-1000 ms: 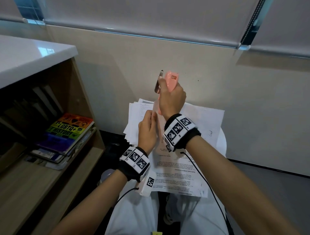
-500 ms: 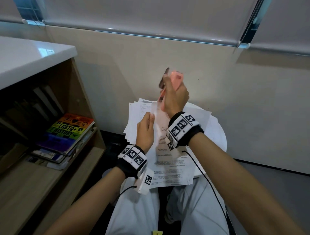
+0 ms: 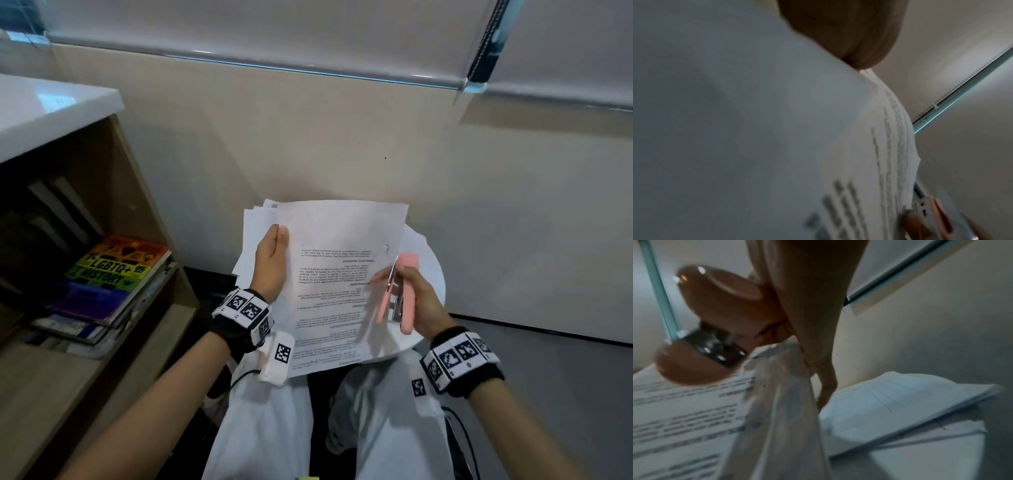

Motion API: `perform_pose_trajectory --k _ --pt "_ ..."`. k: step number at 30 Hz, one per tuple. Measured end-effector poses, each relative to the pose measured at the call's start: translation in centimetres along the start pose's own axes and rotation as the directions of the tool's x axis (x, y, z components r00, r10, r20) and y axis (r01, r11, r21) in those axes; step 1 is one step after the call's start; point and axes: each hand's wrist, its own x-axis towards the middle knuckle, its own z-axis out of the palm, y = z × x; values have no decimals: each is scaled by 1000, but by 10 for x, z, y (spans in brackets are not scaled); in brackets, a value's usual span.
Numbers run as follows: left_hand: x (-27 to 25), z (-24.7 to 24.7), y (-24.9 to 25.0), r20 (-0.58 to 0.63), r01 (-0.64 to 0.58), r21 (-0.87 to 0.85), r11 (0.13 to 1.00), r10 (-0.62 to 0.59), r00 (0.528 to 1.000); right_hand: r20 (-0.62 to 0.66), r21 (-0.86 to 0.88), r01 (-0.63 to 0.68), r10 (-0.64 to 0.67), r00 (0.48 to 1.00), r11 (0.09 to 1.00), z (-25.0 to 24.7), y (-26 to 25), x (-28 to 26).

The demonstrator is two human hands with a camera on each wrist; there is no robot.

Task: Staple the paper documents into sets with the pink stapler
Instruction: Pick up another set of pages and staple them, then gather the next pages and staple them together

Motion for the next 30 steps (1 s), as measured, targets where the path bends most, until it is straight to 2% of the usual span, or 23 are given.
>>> perform_pose_trajectory --k 2,4,6,8,9,11,13,15,19,22,24,25,26,27,29,30 --pt "2 6 -5 -21 21 40 999 -21 1000 -40 -50 -92 90 995 994 -8 14 3" --pt "6 5 -17 -27 68 96 993 -66 997 -155 -95 -143 127 980 985 -21 20 9" --pt "10 -2 -33 -4 156 90 984 -157 988 -316 -161 -194 136 939 968 -37 17 20" --pt "17 -13 -54 -45 180 237 955 -174 984 -432 -219 -239 126 893 946 -55 8 32" --pt "22 -18 -64 -75 190 357 915 -175 982 -465 -231 -252 121 877 940 -63 3 40" --pt "31 -26 -82 -152 275 592 757 -230 961 -496 -219 -282 142 856 934 -76 -4 57" --pt "36 -27 -94 -241 391 694 604 -316 917 -512 -213 -313 168 843 925 -84 -6 78" --pt "40 -27 -102 -296 450 734 509 -357 886 -534 -246 -355 179 826 902 -89 -4 101" --pt "46 -26 -113 -340 477 787 391 -370 865 -588 -358 -416 145 796 836 -97 11 140" --pt "49 -26 -116 -368 495 795 351 -371 853 -603 -429 -465 137 786 775 -107 26 159" --pt "51 -25 -114 -372 507 793 338 -389 843 -620 -505 -530 141 771 681 -108 33 165" --pt "51 -25 -113 -376 511 796 324 -396 838 -633 -577 -566 115 765 589 -105 35 164" --pt "51 -25 -111 -377 507 804 310 -394 838 -638 -653 -579 57 768 487 -98 33 160" --pt "49 -26 -111 -368 487 818 305 -372 852 -625 -705 -558 -13 780 437 -91 33 156" --pt "45 -27 -115 -260 340 863 373 -249 933 -557 -783 -442 -175 812 438 -74 30 139" --pt "43 -28 -119 -134 200 873 444 -176 975 -510 -805 -377 -209 835 458 -65 29 127"
